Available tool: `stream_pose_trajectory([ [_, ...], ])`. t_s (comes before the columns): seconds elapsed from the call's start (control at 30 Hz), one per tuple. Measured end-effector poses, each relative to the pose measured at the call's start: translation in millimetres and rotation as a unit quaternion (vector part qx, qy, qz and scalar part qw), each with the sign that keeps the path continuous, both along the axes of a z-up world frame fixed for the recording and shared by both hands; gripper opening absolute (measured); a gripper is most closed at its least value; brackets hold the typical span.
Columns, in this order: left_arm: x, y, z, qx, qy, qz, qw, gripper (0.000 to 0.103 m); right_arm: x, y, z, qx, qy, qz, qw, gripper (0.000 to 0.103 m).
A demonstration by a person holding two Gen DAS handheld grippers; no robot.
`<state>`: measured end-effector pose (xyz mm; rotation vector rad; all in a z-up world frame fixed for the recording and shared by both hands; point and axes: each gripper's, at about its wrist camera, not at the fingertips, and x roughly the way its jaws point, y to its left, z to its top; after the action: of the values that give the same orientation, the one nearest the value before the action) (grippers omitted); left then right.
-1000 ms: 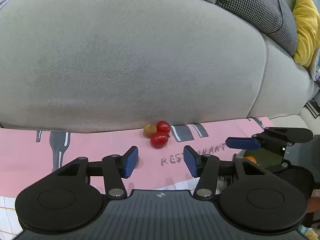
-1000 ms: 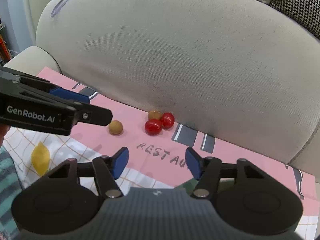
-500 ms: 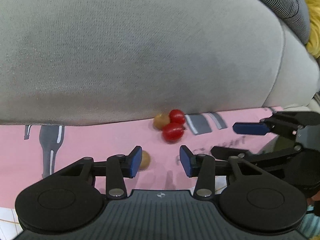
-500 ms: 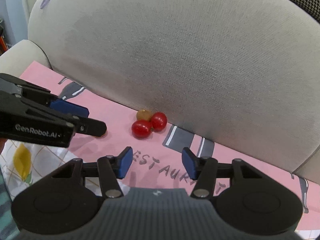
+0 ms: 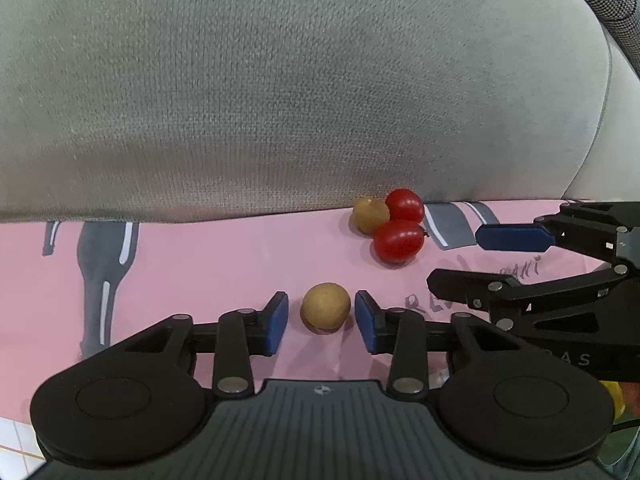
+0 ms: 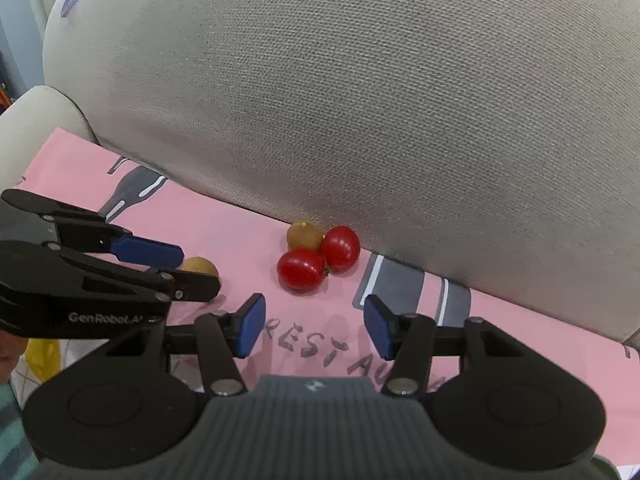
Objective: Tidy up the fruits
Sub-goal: 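Grasp a brown nut with the left tool while the right tool grasps a cherry tomato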
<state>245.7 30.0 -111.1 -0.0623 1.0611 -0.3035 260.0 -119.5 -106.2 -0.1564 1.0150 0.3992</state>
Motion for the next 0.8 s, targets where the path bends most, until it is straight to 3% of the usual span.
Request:
stream_pose_trajectory([
  [0.23, -0.1, 0.4, -2.4, -0.003, -0.005, -0.003, 1.0, 0.031, 11.5, 4.3, -4.0, 0.01, 0.005, -0.006, 1.0, 0.052],
  [0.4, -1.2, 4.4, -1.7, -0.011, -0.004, 0.002, 0.9999, 0.03, 23.5, 10.5, -9.0, 0.019, 0.012, -0.019, 1.0, 0.044],
  [0.7, 0.4, 0.1, -1.1, 0.004, 0.002, -0.017, 0.9998, 0.031, 34.6, 20.2, -17.6, 0.024, 0.026, -0.037, 0.999, 0.041],
  [0.8, 1.5, 0.2, -0.4, 0.005, 0.011, -0.017, 0.9998, 0.032, 35.5, 22.3, -24.3, 0.025, 0.037, -0.041, 0.998, 0.032],
])
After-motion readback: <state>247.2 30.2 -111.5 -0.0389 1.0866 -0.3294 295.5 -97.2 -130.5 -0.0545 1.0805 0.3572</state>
